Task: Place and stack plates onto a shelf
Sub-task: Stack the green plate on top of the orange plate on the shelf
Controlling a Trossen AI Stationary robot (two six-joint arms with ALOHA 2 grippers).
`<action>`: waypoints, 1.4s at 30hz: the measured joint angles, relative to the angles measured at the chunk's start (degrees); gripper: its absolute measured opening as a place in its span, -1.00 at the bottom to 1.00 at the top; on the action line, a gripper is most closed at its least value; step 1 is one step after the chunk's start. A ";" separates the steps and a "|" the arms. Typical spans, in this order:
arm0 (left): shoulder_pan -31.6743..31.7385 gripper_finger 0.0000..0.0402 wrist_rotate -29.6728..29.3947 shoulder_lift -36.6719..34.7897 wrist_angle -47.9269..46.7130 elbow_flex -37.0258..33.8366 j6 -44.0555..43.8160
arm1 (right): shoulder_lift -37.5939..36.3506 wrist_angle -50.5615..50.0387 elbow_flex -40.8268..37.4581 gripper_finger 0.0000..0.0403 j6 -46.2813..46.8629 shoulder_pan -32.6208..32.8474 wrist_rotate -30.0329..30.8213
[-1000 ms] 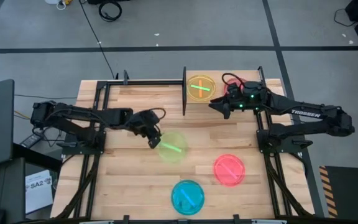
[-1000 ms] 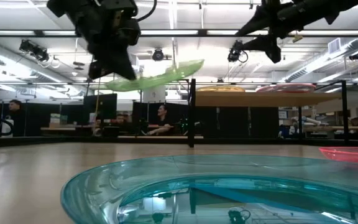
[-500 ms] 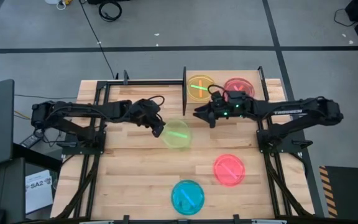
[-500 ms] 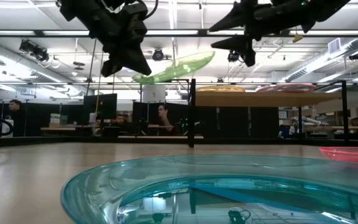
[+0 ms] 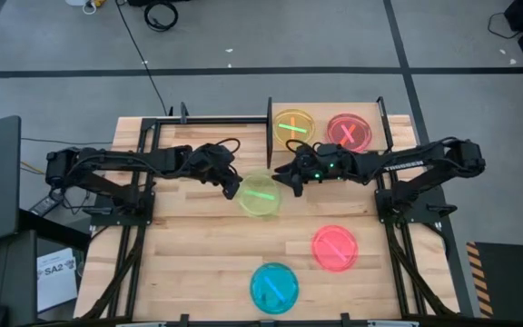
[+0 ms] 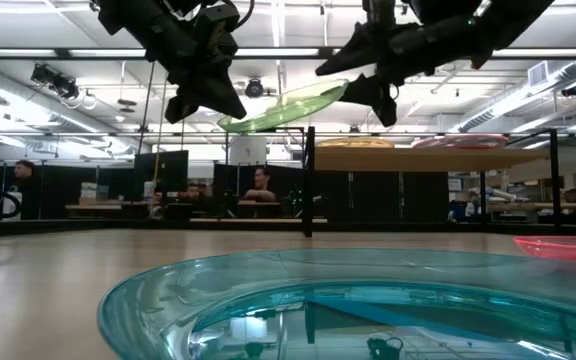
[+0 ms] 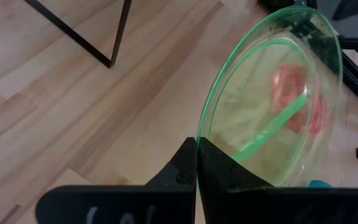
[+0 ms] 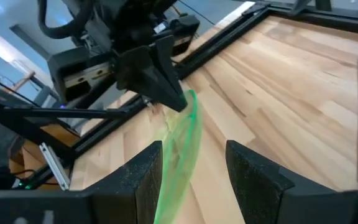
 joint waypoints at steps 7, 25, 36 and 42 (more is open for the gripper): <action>0.00 -0.97 0.00 0.00 0.16 0.00 -0.02 | 0.15 0.58 -0.01 -0.13 0.02 0.94 1.13; 0.00 -0.97 -0.85 0.00 1.31 0.00 -1.60 | 0.20 0.94 0.01 -0.47 0.02 1.12 0.90; 0.00 -0.97 -0.85 0.00 3.42 -0.02 -1.60 | 0.20 0.73 0.01 -0.66 0.04 1.09 0.94; -0.02 -0.97 -0.81 0.00 3.37 -0.02 -1.62 | 0.20 0.37 -0.03 -0.76 0.04 1.09 1.60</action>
